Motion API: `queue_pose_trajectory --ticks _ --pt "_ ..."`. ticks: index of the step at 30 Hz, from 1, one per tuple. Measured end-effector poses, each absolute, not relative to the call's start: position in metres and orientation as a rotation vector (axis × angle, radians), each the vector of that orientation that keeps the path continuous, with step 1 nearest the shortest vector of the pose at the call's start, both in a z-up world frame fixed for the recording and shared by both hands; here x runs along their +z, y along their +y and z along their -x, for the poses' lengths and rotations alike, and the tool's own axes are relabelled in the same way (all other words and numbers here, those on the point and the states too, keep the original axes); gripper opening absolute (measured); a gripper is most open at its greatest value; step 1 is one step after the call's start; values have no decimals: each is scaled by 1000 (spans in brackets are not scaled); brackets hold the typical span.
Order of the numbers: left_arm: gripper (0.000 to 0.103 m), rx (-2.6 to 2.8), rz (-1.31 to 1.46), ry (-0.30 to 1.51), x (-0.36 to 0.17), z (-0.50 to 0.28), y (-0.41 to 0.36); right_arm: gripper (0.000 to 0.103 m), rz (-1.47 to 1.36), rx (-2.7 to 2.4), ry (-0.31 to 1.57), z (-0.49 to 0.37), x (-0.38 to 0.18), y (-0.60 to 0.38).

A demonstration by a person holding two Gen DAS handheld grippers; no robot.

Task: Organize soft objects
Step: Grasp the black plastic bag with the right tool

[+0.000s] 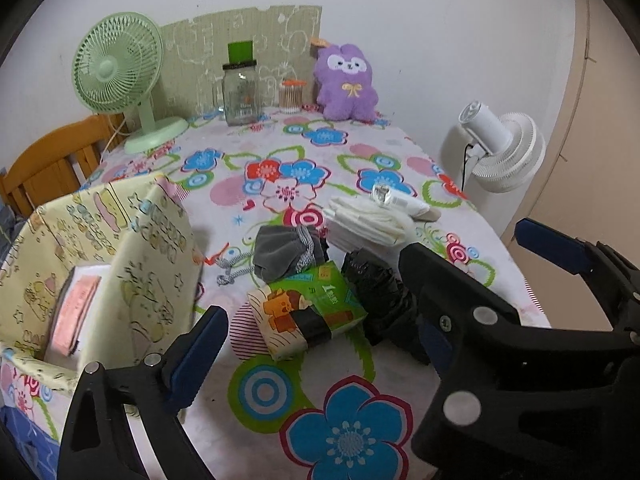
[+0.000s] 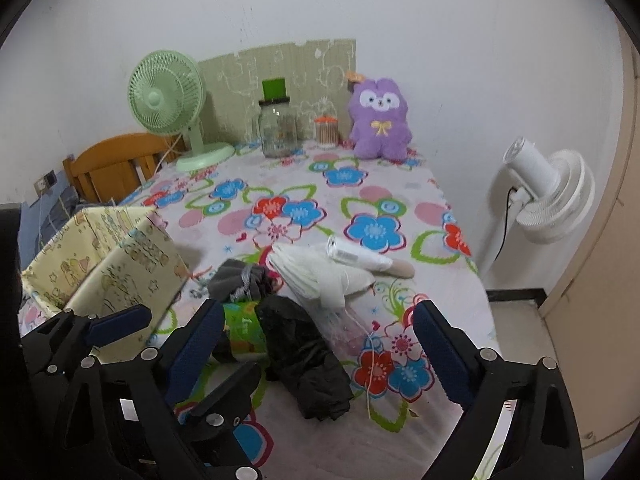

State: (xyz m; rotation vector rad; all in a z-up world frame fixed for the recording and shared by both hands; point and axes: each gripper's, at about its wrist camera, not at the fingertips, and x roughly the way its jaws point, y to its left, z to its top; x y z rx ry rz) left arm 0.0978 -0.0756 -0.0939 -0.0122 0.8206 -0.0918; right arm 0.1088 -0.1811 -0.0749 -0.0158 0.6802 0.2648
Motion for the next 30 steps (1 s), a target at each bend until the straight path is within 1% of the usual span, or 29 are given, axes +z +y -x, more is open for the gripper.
queue_pose_trajectory --ticks 2,4,9,13,14,16,19,23,25,30 --pt "95 -87 5 830 -99 -101 -76 94 12 268 700 -113 -82 -181" --pt "95 -85 1 837 -102 -103 -76 89 10 278 719 -116 -86 -180" --pt "95 -90 -10 859 -111 -105 -78 81 19 320 762 -122 -98 -173" --pt "95 -85 -18 871 -118 -105 -76 77 9 341 810 -129 -110 -167" --pt "95 -85 -17 875 -119 -105 -76 74 1 345 823 -131 -114 -166" --pt "93 -85 -12 886 -122 -105 -74 65 -9 348 850 -134 -121 -165" --pt "91 -84 -10 903 -127 -106 -72 57 -32 350 887 -139 -130 -165" --pt "91 -86 -12 916 -129 -106 -73 50 -28 359 889 -139 -134 -164" --pt "91 -84 -19 912 -129 -106 -74 44 -24 370 886 -138 -132 -163" --pt "91 -73 -17 901 -125 -108 -73 41 -42 384 877 -134 -125 -169"
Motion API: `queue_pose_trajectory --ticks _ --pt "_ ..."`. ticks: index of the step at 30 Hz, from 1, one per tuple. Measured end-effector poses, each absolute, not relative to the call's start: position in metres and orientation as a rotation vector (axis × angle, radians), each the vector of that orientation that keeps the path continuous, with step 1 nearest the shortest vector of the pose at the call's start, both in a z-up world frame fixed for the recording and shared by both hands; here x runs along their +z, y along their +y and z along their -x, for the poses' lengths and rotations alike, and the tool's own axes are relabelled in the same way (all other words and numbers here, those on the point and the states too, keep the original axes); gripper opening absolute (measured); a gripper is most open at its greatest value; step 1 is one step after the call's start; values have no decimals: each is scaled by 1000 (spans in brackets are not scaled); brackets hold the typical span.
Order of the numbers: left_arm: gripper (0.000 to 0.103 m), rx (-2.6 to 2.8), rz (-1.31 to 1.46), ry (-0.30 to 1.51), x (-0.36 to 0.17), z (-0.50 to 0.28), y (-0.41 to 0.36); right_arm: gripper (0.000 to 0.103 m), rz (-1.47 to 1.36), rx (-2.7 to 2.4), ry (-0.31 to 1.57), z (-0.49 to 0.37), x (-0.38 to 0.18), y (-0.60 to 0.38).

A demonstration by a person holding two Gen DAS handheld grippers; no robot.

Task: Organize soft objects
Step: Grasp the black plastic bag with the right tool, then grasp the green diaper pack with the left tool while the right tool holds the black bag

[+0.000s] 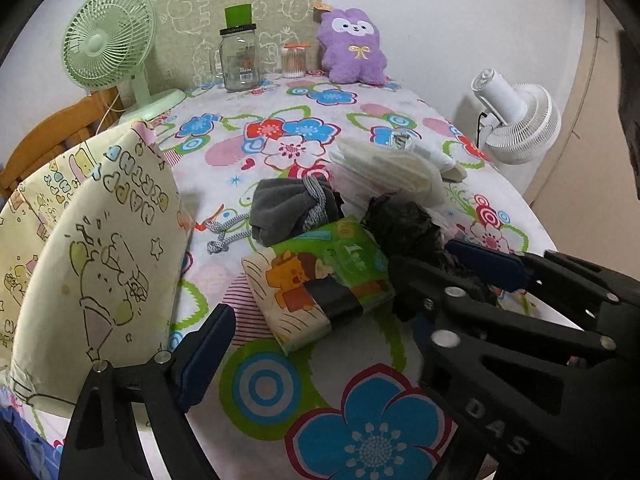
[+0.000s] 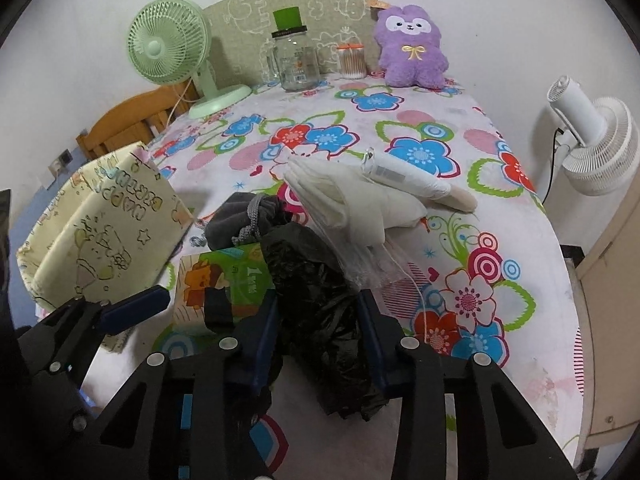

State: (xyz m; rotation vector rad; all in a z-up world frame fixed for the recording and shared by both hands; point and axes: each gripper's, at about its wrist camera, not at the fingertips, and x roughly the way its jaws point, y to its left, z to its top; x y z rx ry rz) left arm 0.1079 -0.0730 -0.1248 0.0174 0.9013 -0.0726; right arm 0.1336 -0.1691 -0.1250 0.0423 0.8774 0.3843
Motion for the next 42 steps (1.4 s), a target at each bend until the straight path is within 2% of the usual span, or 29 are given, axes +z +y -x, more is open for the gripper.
queue_pose_trajectory --ticks 28,30,32,42 --pt "92 -80 -57 865 -125 -118 -83 41 -72 317 842 -115 -111 -192" --pt "90 -84 -59 884 -129 -122 -83 41 -74 319 852 -118 -114 -190" --pt "83 -85 -56 903 -132 -124 -82 41 -78 324 866 -121 -118 -188" --pt "80 -122 -41 907 -131 -117 -79 41 -72 326 884 -127 -121 -181"
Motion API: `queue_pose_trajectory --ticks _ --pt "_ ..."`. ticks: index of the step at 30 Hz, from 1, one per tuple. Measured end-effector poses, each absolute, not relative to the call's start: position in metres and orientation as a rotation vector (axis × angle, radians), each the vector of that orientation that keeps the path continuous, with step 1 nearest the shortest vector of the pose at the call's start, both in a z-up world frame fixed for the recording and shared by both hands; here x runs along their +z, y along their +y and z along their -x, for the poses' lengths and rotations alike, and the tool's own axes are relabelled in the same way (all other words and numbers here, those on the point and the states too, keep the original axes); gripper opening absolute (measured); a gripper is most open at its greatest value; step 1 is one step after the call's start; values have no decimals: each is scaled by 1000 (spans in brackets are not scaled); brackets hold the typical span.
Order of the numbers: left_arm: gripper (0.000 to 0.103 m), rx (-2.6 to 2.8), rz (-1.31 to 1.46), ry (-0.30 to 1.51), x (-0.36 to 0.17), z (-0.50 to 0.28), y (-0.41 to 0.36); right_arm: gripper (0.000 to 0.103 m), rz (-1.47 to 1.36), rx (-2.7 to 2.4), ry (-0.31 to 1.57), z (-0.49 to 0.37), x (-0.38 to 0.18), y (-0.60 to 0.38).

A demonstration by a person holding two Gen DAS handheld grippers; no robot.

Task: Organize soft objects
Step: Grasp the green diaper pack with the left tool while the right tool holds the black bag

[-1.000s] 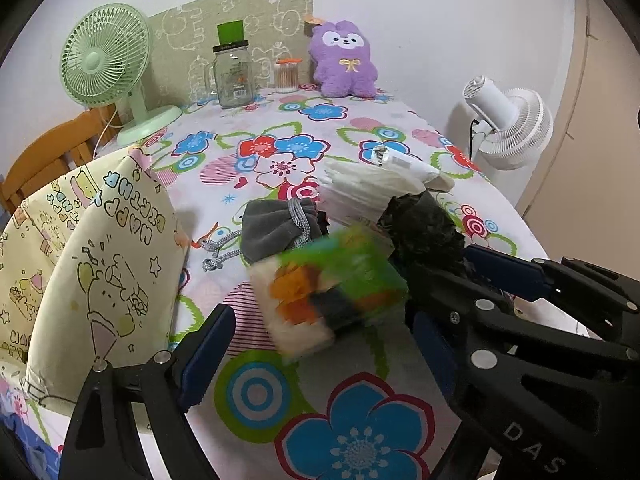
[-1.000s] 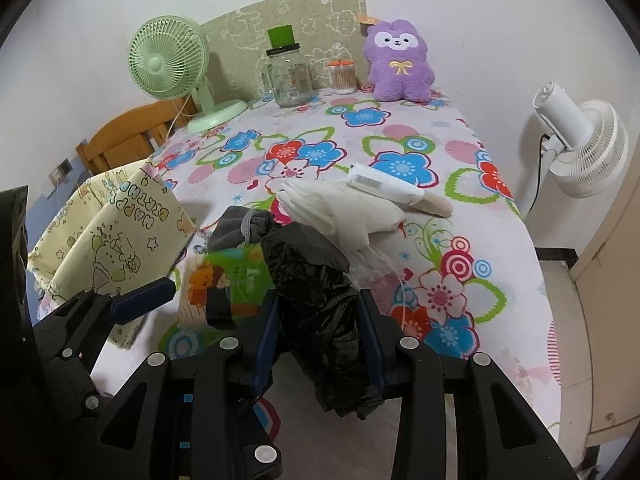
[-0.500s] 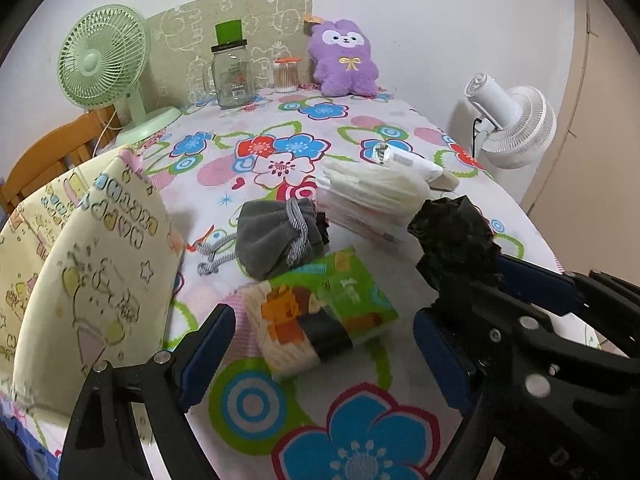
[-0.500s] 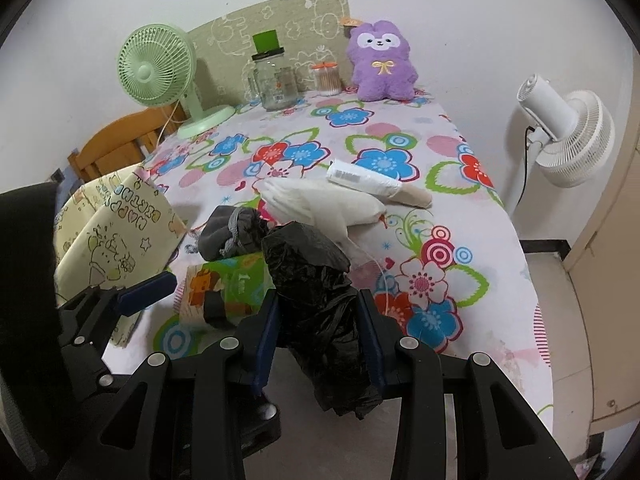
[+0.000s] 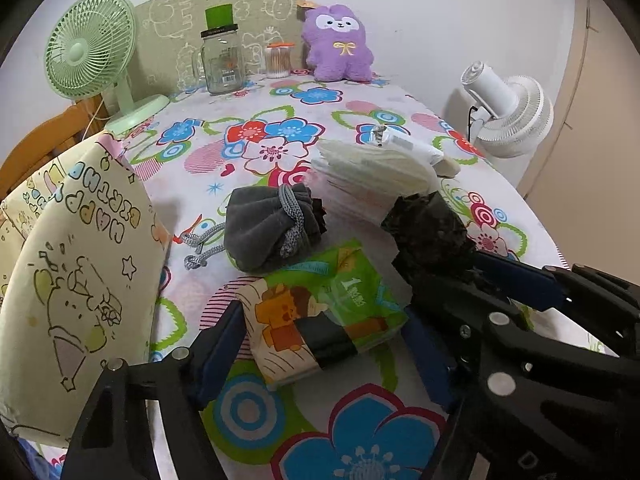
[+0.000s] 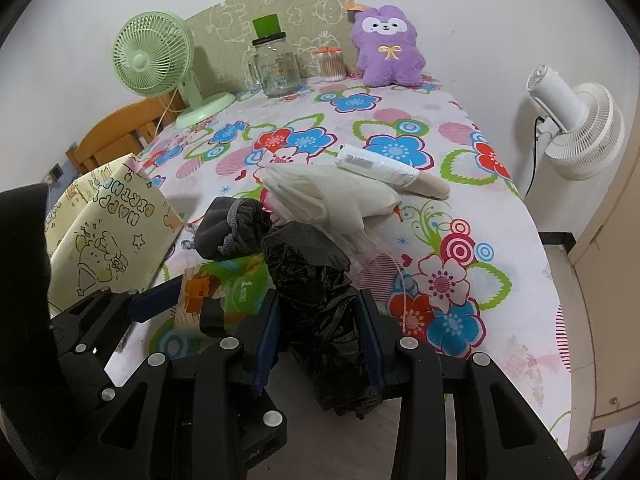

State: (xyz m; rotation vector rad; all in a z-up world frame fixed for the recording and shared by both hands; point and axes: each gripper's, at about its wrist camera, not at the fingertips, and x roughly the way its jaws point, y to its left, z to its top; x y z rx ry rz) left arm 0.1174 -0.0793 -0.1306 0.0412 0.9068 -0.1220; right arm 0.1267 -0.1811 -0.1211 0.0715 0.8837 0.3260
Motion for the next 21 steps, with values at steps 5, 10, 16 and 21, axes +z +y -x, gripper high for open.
queue_pose_trajectory --ticks 5,10,16,21 --pt "79 -126 -38 890 -122 -111 -77 41 -61 308 874 -123 -115 -178" --pt "79 -130 -43 864 -110 -101 -75 41 -58 292 862 -118 -107 -176" --pt "79 -124 -47 830 -97 -90 -73 41 -53 288 830 -107 -94 -173" --pt "79 -123 -52 803 -84 -82 -73 41 -48 283 801 -99 -81 -171"
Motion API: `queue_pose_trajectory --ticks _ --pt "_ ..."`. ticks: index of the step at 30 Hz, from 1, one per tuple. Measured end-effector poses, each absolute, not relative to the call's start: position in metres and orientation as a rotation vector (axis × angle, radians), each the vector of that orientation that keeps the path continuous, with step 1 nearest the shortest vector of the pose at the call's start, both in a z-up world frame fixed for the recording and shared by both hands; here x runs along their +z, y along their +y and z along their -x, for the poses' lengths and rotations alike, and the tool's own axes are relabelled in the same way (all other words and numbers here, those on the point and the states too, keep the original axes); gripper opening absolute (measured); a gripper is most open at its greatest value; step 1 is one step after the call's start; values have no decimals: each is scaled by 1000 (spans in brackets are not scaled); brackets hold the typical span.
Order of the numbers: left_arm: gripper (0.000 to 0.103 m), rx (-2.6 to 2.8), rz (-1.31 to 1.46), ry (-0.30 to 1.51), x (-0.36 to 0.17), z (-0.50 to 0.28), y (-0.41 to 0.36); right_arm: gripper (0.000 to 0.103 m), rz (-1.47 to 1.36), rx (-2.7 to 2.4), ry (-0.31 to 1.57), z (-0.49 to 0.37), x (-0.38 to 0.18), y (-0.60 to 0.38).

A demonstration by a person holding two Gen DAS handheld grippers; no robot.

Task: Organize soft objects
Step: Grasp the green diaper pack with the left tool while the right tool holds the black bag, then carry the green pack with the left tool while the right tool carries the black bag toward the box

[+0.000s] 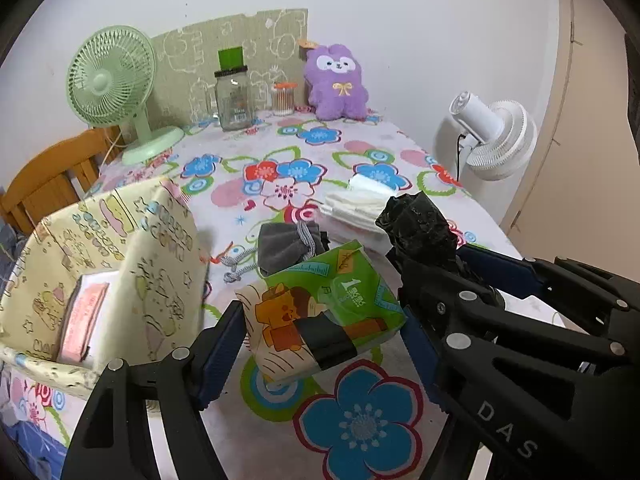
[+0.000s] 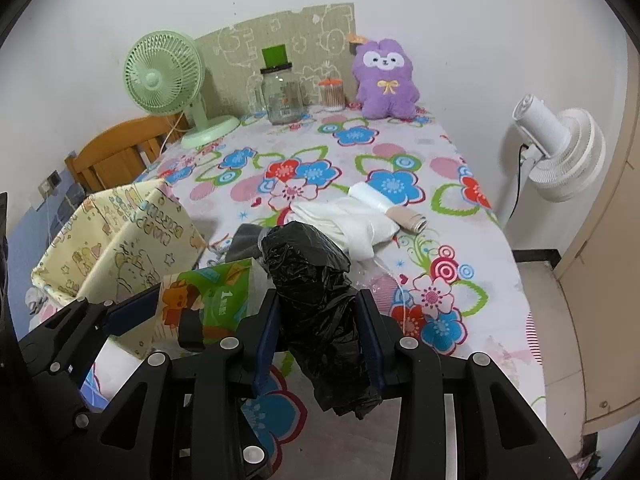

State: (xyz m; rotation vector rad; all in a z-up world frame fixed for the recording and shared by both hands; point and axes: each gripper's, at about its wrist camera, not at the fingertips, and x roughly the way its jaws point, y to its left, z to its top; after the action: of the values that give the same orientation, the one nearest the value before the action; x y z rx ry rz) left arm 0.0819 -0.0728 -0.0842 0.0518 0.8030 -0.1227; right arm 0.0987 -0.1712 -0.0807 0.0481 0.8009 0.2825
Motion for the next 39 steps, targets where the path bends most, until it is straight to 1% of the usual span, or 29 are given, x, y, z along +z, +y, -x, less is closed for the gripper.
queue_pose_trajectory --ticks 15,26,39 --pt "79 -131 -71 707 -35 -60 -74 41 -30 251 694 -79 -30 -173" --pt "79 -124 -64 673 -18 -59 -68 41 -14 250 661 -75 -9 -167" --pt "80 -103 -65 659 -7 -65 -47 41 14 281 641 -81 7 -136"
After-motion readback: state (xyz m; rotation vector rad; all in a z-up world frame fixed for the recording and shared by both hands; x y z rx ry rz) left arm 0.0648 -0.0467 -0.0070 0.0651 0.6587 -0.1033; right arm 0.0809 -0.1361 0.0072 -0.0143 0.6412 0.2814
